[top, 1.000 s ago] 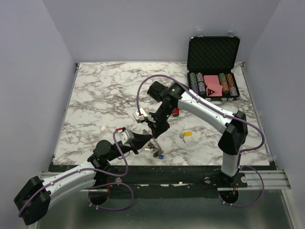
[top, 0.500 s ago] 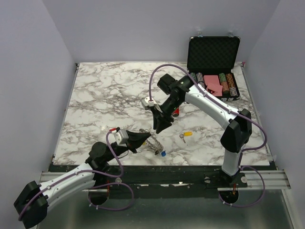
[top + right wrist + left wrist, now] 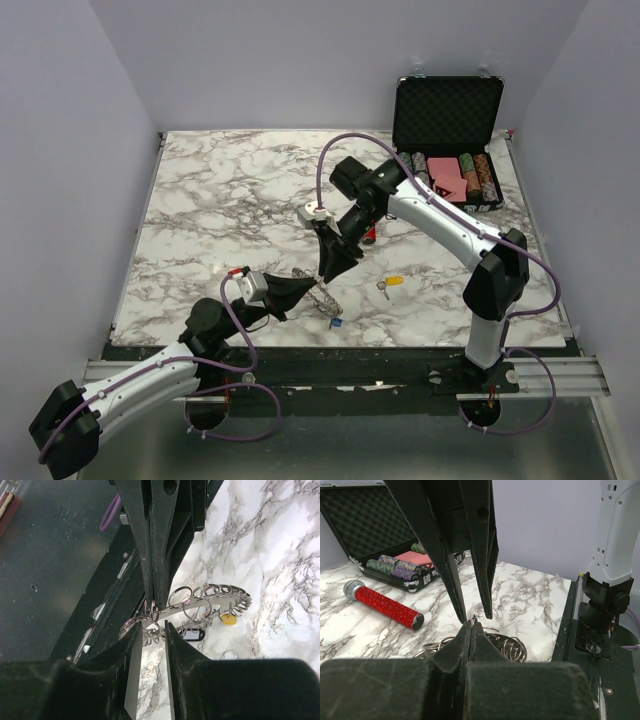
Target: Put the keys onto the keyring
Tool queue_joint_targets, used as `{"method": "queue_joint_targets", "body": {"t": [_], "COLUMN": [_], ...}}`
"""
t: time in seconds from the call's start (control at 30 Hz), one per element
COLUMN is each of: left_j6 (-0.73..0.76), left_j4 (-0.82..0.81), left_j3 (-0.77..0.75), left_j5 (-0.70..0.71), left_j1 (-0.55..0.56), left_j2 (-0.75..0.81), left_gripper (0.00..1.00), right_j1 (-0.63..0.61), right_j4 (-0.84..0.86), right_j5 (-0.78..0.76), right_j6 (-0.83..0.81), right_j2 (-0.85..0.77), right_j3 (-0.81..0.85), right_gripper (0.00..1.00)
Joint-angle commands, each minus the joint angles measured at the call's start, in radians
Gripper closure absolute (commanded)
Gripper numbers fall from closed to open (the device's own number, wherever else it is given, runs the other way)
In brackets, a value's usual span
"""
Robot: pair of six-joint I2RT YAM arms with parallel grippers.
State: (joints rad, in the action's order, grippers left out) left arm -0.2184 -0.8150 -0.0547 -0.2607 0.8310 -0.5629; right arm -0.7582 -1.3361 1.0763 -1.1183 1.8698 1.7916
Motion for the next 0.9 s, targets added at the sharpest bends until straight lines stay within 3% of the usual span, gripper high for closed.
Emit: {"method": "queue_joint_targets", "body": {"t": [0.0, 0.57, 0.87], "left_j6": [-0.013, -0.016, -0.016], "left_j4": [-0.079, -0.081, -0.079], "left_j3": [0.128, 0.131, 0.127], "left_j5": [0.021, 0.034, 0.032], "left_j1": [-0.003, -0.003, -0.004], "left_j2": [0.014, 0.017, 0.011], "left_gripper": [1.00, 1.00, 1.00], "right_j1": [-0.006, -0.023, -0.027], "right_j4": [-0.060, -0.020, -0.009], "right_j5": [0.059, 0.050, 0.048], "right_j6": [-0.005, 0.043, 0.063], "right_j2": [-0.008, -0.004, -0.001], "right_j3": [-0.008, -0.020, -0.012], "right_gripper": [0.69, 0.75, 0.93]}}
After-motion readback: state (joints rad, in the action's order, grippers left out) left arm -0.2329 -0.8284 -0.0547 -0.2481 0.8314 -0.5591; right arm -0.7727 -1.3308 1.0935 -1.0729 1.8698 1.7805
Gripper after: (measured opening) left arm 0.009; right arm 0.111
